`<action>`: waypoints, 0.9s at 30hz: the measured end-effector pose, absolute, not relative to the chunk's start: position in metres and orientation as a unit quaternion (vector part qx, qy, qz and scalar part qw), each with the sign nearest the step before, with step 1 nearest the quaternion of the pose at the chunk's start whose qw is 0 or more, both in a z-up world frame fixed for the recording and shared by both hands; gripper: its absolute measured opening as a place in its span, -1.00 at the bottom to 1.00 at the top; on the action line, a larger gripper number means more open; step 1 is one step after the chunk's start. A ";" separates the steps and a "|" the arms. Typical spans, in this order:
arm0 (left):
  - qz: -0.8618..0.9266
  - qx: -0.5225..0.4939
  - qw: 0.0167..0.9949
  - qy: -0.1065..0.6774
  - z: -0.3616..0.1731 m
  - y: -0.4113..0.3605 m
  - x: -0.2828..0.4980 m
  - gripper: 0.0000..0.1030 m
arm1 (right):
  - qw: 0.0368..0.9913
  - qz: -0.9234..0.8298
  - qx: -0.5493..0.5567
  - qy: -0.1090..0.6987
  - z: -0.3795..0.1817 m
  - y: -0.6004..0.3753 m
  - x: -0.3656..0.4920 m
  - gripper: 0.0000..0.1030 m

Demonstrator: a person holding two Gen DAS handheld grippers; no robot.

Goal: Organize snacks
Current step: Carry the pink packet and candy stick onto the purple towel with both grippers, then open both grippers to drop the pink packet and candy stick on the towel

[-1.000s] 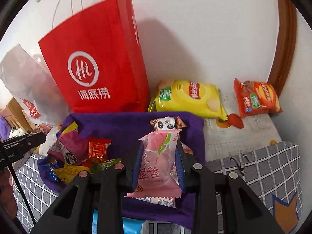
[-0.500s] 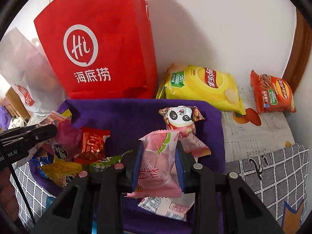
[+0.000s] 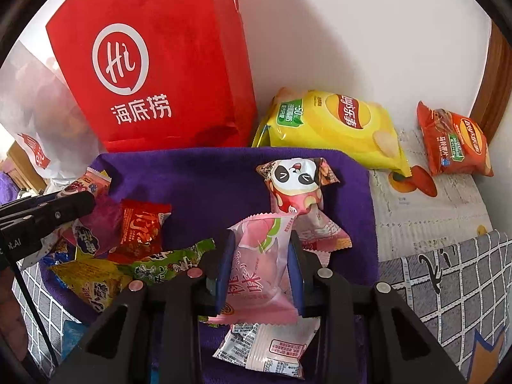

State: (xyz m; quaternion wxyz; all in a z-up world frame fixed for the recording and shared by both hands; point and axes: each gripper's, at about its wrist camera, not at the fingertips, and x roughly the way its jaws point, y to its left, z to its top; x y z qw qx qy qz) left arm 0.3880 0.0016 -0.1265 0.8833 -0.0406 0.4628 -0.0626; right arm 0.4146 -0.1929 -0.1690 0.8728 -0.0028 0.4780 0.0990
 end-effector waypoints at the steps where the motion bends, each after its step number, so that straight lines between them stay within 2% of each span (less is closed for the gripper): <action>1: -0.064 -0.041 0.883 0.463 -0.127 0.001 0.388 -0.48 | 0.873 0.099 -0.004 0.478 -0.169 -0.192 0.415 -0.38; 27: -0.083 -0.041 0.865 0.493 -0.147 -0.008 0.390 -0.47 | 0.867 0.082 -0.016 0.491 -0.177 -0.198 0.418 -0.37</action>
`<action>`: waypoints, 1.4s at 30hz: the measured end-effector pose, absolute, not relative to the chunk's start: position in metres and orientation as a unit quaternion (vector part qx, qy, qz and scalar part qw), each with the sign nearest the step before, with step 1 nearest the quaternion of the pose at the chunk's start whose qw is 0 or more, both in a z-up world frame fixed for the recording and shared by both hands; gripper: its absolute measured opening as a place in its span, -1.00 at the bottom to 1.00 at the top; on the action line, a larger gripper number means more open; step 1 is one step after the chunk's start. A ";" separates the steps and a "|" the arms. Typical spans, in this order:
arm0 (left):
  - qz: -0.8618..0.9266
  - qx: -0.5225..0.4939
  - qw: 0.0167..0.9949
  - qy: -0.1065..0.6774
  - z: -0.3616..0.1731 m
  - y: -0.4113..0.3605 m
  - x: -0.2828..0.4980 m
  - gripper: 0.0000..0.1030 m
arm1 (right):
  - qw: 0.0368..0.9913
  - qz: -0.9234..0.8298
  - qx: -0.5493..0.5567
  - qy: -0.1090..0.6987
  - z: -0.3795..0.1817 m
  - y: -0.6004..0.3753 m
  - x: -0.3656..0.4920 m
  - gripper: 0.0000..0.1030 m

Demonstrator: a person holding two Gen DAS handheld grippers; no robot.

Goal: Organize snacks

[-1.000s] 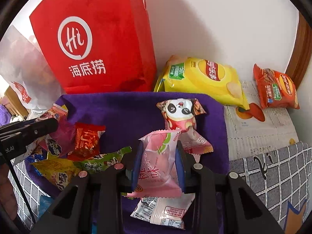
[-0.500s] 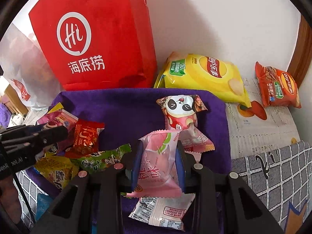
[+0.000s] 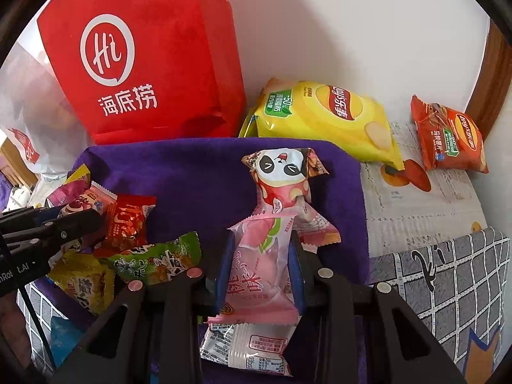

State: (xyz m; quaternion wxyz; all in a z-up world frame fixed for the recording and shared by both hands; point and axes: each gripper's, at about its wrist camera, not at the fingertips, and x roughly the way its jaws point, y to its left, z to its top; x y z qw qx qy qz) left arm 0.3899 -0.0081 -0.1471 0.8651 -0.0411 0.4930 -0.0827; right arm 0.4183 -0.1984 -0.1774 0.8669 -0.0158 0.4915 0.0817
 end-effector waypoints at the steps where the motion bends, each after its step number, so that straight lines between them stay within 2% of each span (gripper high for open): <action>1: -0.084 -0.042 0.865 0.493 -0.147 -0.008 0.390 -0.47 | 0.867 0.079 -0.016 0.492 -0.177 -0.199 0.419 -0.37; 9: -0.093 -0.054 0.863 0.493 -0.141 -0.004 0.386 -0.39 | 0.869 0.069 -0.014 0.490 -0.174 -0.200 0.415 -0.37; 11: -0.098 -0.056 0.865 0.489 -0.137 -0.003 0.383 -0.15 | 0.869 0.068 -0.015 0.489 -0.171 -0.200 0.413 -0.36; 16: -0.093 -0.054 0.874 0.473 -0.120 0.001 0.373 0.19 | 0.875 0.062 -0.013 0.480 -0.157 -0.200 0.407 -0.20; 26: -0.077 -0.060 0.888 0.450 -0.083 0.015 0.333 0.35 | 0.885 0.051 0.001 0.463 -0.109 -0.204 0.371 0.10; 42: -0.062 -0.041 0.916 0.393 -0.022 0.007 0.209 0.63 | 0.898 0.030 0.034 0.438 -0.030 -0.225 0.270 0.14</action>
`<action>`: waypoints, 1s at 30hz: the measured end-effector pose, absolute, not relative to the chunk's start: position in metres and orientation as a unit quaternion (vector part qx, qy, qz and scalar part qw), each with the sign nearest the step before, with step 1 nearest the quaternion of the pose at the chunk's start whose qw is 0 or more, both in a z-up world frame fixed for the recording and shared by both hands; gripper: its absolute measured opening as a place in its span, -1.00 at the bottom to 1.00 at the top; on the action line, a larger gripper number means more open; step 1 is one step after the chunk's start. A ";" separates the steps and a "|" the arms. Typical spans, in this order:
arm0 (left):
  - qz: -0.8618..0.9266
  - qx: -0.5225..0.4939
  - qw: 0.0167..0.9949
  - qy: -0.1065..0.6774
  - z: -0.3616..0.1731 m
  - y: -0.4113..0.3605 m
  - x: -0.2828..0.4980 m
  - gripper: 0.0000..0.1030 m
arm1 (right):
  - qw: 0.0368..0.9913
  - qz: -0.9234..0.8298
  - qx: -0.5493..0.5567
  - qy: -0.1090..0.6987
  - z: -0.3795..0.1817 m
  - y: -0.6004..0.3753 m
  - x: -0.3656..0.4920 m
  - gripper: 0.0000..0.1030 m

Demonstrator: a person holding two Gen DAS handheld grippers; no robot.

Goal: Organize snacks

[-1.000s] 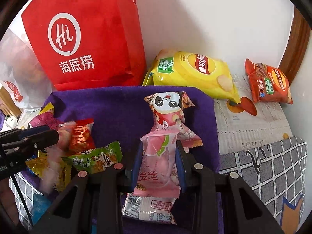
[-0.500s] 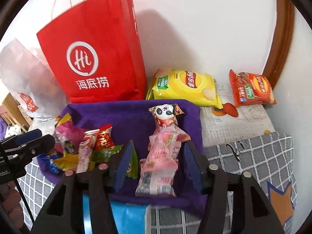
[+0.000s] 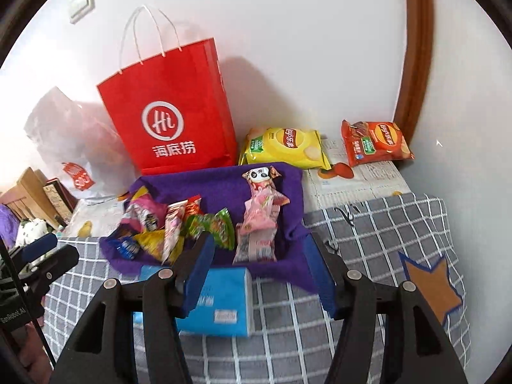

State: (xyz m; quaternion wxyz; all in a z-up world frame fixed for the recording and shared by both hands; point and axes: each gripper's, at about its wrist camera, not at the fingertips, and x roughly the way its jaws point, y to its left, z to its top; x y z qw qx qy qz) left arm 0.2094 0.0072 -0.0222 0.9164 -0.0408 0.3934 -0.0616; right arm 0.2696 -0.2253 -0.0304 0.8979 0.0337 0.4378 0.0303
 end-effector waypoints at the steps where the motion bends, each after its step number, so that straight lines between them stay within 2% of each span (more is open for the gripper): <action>1: -0.060 -0.038 0.918 0.390 -0.020 0.007 0.201 0.65 | 0.898 0.029 0.040 0.436 -0.027 -0.228 0.261 0.14; 3: -0.053 -0.031 0.923 0.381 -0.016 0.004 0.183 0.66 | 0.900 0.028 0.046 0.433 -0.022 -0.232 0.246 0.16; 5: -0.052 -0.030 0.925 0.374 -0.012 0.002 0.167 0.68 | 0.904 0.026 0.046 0.425 -0.016 -0.235 0.229 0.40; 7: -0.047 -0.028 0.929 0.367 -0.009 0.000 0.151 0.72 | 0.910 0.023 0.044 0.412 -0.009 -0.237 0.213 0.56; 10: -0.040 -0.021 0.933 0.357 -0.007 -0.002 0.129 0.75 | 0.919 0.017 0.035 0.392 -0.001 -0.238 0.186 0.71; 20: -0.029 -0.025 0.940 0.340 -0.011 -0.016 0.060 0.86 | 0.926 0.014 0.024 0.375 0.000 -0.247 0.113 0.91; 30: -0.034 -0.016 0.948 0.316 -0.004 -0.030 0.017 0.87 | 0.936 0.013 0.013 0.353 0.008 -0.255 0.060 0.92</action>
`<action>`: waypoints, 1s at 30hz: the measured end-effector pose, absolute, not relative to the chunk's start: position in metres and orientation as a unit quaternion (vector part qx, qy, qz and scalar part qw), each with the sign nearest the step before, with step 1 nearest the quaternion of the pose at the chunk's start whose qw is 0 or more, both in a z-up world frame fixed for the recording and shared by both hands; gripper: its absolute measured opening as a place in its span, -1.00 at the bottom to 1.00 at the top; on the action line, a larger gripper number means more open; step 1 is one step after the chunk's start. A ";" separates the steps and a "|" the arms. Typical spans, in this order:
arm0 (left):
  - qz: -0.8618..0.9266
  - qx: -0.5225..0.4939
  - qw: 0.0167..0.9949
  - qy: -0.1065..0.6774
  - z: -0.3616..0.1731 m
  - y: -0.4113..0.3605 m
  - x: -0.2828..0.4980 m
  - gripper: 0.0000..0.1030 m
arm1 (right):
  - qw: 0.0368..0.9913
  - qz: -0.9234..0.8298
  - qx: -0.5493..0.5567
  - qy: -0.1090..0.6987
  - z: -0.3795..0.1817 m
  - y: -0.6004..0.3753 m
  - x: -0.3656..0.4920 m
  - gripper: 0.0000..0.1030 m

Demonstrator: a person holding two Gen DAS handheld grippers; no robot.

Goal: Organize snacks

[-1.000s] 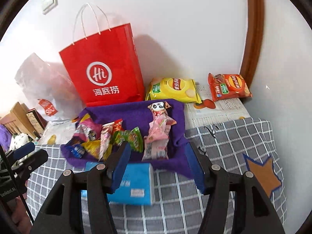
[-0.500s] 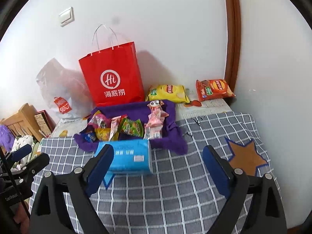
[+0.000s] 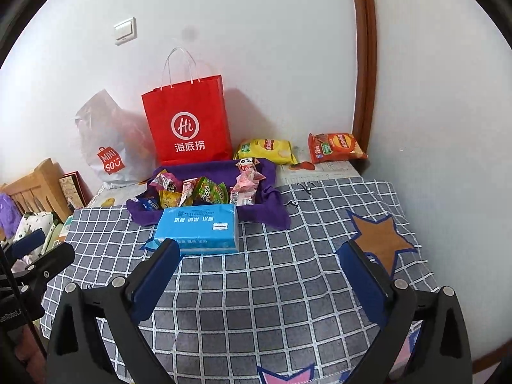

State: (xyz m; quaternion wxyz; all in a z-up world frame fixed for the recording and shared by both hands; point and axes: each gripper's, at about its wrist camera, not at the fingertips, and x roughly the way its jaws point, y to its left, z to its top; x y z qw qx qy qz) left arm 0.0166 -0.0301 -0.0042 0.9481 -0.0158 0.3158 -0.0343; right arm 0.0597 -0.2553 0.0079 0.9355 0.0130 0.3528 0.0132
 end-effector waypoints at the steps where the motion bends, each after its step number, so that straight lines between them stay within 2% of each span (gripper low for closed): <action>1: -0.034 -0.015 0.949 0.314 -0.003 -0.031 0.016 0.87 | 0.936 0.013 0.012 0.351 0.009 -0.256 0.057 0.92; 30: -0.027 -0.015 0.953 0.301 0.009 -0.029 0.006 0.88 | 0.936 0.019 0.015 0.352 0.013 -0.255 0.049 0.92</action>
